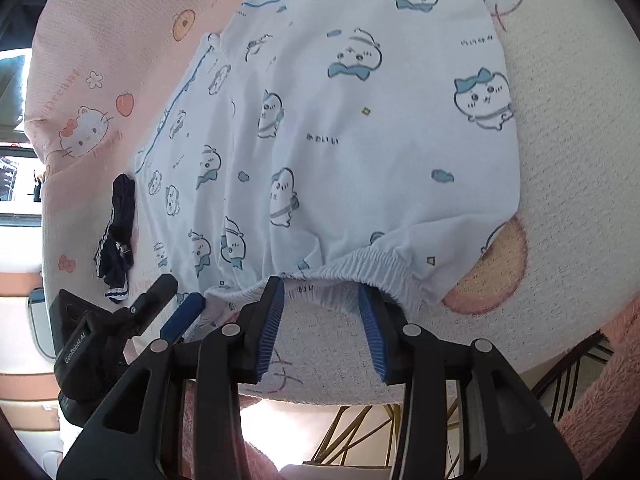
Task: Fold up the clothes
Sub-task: 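Pinch the elastic hem with both grippers and tug it taut, then release the hem and move both grippers toward the blue-piped collar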
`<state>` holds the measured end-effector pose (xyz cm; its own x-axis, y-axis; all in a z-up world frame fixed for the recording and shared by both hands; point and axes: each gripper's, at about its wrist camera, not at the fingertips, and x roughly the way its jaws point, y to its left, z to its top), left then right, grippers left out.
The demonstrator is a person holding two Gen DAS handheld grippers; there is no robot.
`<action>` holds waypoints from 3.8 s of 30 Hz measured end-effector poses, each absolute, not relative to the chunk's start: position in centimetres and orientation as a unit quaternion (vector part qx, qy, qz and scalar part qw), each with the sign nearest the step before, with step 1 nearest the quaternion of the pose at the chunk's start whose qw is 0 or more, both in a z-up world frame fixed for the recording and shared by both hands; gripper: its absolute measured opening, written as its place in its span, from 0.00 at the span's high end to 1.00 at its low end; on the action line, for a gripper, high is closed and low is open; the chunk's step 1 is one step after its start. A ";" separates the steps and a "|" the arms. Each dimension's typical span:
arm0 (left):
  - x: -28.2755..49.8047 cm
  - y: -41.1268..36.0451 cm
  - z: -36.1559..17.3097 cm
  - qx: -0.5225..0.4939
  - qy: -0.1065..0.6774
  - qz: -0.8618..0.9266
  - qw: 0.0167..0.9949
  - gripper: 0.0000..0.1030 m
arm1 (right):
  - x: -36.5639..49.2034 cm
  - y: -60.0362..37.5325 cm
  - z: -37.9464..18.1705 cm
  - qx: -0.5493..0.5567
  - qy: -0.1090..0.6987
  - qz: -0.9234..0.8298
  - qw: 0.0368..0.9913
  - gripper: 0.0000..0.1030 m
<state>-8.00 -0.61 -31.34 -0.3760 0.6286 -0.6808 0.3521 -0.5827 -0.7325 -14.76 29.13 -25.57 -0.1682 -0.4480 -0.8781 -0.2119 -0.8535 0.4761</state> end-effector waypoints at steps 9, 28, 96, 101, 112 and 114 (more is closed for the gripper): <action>-6.3 -2.9 -33.4 -0.591 -0.425 0.678 0.099 0.94 | -14.4 31.1 -25.4 0.637 -0.234 -0.731 0.070 0.93; -6.5 0.1 -34.1 -0.570 -0.494 0.638 0.153 0.62 | -14.9 30.0 -25.4 0.633 -0.317 -0.698 0.109 0.54; -9.1 -1.3 -23.9 -0.554 -0.159 0.798 0.178 0.52 | -17.1 29.4 -17.6 0.579 -0.067 -0.793 0.177 0.54; -14.7 2.8 -25.8 -0.557 -0.014 0.810 0.186 0.52 | -22.3 27.3 -20.1 0.584 0.038 -0.794 0.165 0.55; -23.6 1.7 -30.3 -0.577 0.106 0.796 0.148 0.64 | -27.9 27.2 -24.7 0.593 0.110 -0.785 0.141 0.56; -25.5 1.0 -30.5 -0.571 0.099 0.802 0.146 0.64 | -29.2 28.4 -24.7 0.587 0.094 -0.794 0.129 0.56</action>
